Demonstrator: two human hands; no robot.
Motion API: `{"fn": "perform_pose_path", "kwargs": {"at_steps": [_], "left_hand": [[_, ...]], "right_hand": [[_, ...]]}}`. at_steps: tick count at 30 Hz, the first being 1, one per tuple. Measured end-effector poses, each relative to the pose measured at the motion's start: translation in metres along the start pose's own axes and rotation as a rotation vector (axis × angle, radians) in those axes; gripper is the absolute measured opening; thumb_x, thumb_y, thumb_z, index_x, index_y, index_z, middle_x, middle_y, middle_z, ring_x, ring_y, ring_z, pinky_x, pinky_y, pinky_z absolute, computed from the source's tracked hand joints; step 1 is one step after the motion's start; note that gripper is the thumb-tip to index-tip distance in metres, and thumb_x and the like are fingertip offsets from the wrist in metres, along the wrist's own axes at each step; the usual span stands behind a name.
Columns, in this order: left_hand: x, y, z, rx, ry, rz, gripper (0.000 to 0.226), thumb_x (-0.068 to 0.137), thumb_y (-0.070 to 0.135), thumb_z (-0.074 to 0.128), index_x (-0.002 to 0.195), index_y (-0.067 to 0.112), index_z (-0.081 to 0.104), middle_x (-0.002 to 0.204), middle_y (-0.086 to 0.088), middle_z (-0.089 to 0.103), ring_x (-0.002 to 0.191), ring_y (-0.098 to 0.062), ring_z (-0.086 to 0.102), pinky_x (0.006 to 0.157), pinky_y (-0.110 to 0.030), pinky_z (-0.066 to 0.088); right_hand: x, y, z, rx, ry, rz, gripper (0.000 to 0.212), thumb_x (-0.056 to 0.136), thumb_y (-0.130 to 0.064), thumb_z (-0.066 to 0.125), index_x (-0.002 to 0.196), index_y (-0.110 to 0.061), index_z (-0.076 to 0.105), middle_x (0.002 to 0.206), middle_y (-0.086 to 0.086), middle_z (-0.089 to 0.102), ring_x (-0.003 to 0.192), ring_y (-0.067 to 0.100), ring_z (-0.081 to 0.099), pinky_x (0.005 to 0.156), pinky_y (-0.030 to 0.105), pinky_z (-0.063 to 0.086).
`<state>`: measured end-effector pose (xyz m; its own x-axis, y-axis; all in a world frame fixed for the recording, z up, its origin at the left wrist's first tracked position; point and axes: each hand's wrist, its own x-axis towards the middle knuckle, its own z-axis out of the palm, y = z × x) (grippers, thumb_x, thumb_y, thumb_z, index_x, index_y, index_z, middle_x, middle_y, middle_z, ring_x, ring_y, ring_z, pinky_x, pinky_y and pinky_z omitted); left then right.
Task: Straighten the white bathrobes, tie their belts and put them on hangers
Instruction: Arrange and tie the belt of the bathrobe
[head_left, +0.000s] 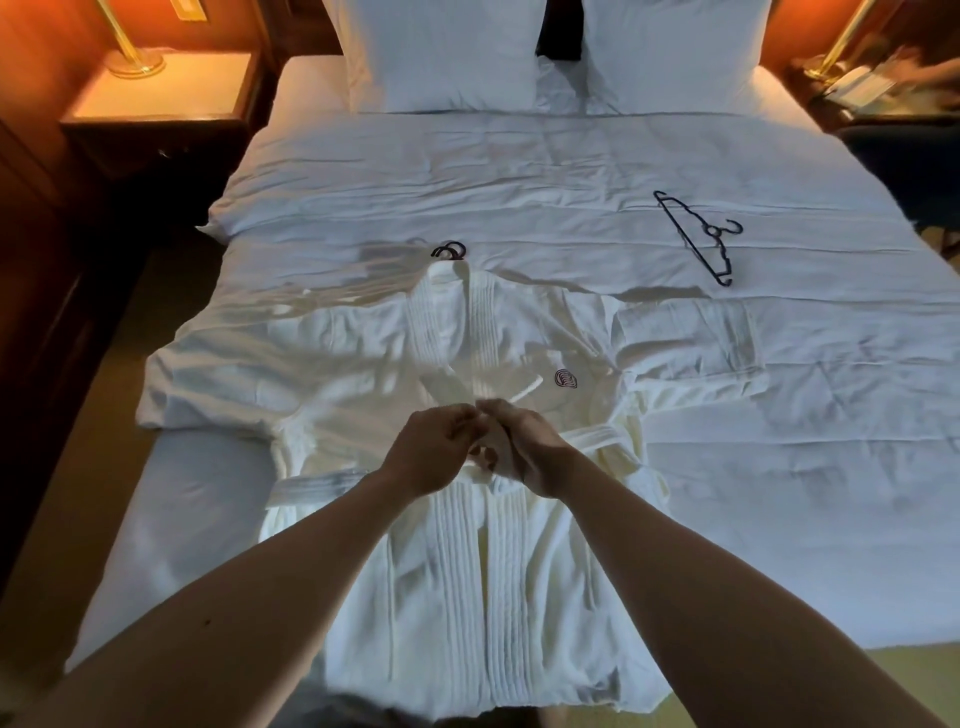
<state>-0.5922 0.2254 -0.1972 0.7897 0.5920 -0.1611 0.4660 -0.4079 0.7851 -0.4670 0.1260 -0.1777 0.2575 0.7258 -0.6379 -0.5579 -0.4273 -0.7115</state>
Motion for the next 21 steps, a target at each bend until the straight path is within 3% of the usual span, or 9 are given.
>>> {"fn": "perform_pose_path", "kwargs": {"at_steps": [2,4,7,9,12,15,18,20,21], "left_hand": [[-0.004,0.007,-0.001,-0.038,-0.085,0.01,0.027,0.098,0.046,0.056,0.088,0.028,0.073,0.078,0.012,0.073,0.076,-0.004,0.069,0.078,-0.033,0.055],[-0.007,0.011,-0.001,-0.069,-0.08,-0.008,0.028,0.097,0.045,0.057,0.082,0.026,0.071,0.074,0.01,0.072,0.073,-0.007,0.067,0.076,-0.035,0.054],[-0.006,0.003,-0.003,-0.267,-0.054,-0.182,0.021,0.09,0.04,0.065,0.085,0.02,0.067,0.069,0.003,0.07,0.069,-0.013,0.062,0.075,-0.037,0.05],[-0.006,-0.002,-0.006,-0.505,-0.048,-0.34,0.028,0.082,0.035,0.073,0.086,0.009,0.065,0.07,-0.007,0.065,0.071,-0.019,0.058,0.081,-0.041,0.052],[-0.002,-0.001,-0.013,-0.624,-0.007,-0.467,0.009,0.089,0.011,0.067,0.089,0.002,0.065,0.072,-0.012,0.062,0.066,-0.019,0.054,0.061,-0.03,0.046],[0.001,-0.001,-0.017,-0.734,0.041,-0.542,0.011,0.096,0.014,0.062,0.096,0.003,0.066,0.077,-0.01,0.068,0.065,-0.018,0.061,0.058,-0.027,0.051],[0.0,-0.009,-0.015,-0.753,0.024,-0.543,0.032,0.097,0.027,0.057,0.111,-0.001,0.068,0.1,-0.021,0.074,0.09,-0.029,0.07,0.082,-0.039,0.056],[-0.003,-0.009,-0.017,-0.846,-0.003,-0.57,0.04,0.105,0.031,0.044,0.116,0.0,0.067,0.108,-0.021,0.073,0.103,-0.032,0.07,0.095,-0.046,0.052],[-0.004,-0.011,-0.019,-0.85,-0.025,-0.563,0.045,0.107,0.033,0.038,0.114,0.001,0.069,0.108,-0.019,0.074,0.104,-0.031,0.071,0.094,-0.046,0.051]], "right_hand": [[0.013,0.004,-0.003,0.027,0.218,0.015,0.034,0.096,-0.035,0.068,0.099,-0.001,0.066,0.071,0.013,0.066,0.05,0.02,0.058,0.059,0.037,0.055],[0.021,0.007,-0.007,0.132,0.323,-0.007,0.031,0.097,-0.033,0.066,0.103,-0.002,0.065,0.063,0.008,0.063,0.049,0.019,0.057,0.067,0.043,0.055],[0.018,0.006,-0.012,0.254,0.231,-0.066,0.039,0.101,-0.042,0.057,0.108,-0.004,0.062,0.067,0.005,0.056,0.053,0.014,0.05,0.055,0.029,0.043],[0.01,0.002,-0.014,0.194,0.107,-0.082,0.04,0.104,-0.042,0.051,0.097,-0.005,0.066,0.067,0.006,0.055,0.055,0.015,0.048,0.054,0.027,0.04],[0.002,-0.001,-0.017,-0.05,-0.04,-0.093,0.028,0.098,-0.025,0.061,0.072,-0.013,0.064,0.072,0.006,0.059,0.059,0.016,0.05,0.056,0.025,0.043],[-0.002,-0.005,-0.02,-0.565,-0.075,-0.24,0.019,0.087,-0.028,0.071,0.078,-0.011,0.074,0.082,0.009,0.068,0.074,0.024,0.06,0.071,0.032,0.052],[0.0,-0.006,-0.018,-1.127,-0.025,-0.387,0.023,0.092,-0.041,0.069,0.097,-0.021,0.079,0.106,0.004,0.061,0.097,0.019,0.061,0.091,0.038,0.053],[0.001,-0.004,-0.014,-1.29,0.019,-0.439,0.02,0.096,-0.032,0.067,0.114,-0.038,0.074,0.116,-0.003,0.045,0.097,0.02,0.06,0.09,0.035,0.054],[0.003,0.0,-0.013,-1.384,0.05,-0.494,0.03,0.096,-0.024,0.066,0.12,-0.043,0.07,0.117,-0.002,0.041,0.094,0.023,0.061,0.086,0.035,0.056]]}}
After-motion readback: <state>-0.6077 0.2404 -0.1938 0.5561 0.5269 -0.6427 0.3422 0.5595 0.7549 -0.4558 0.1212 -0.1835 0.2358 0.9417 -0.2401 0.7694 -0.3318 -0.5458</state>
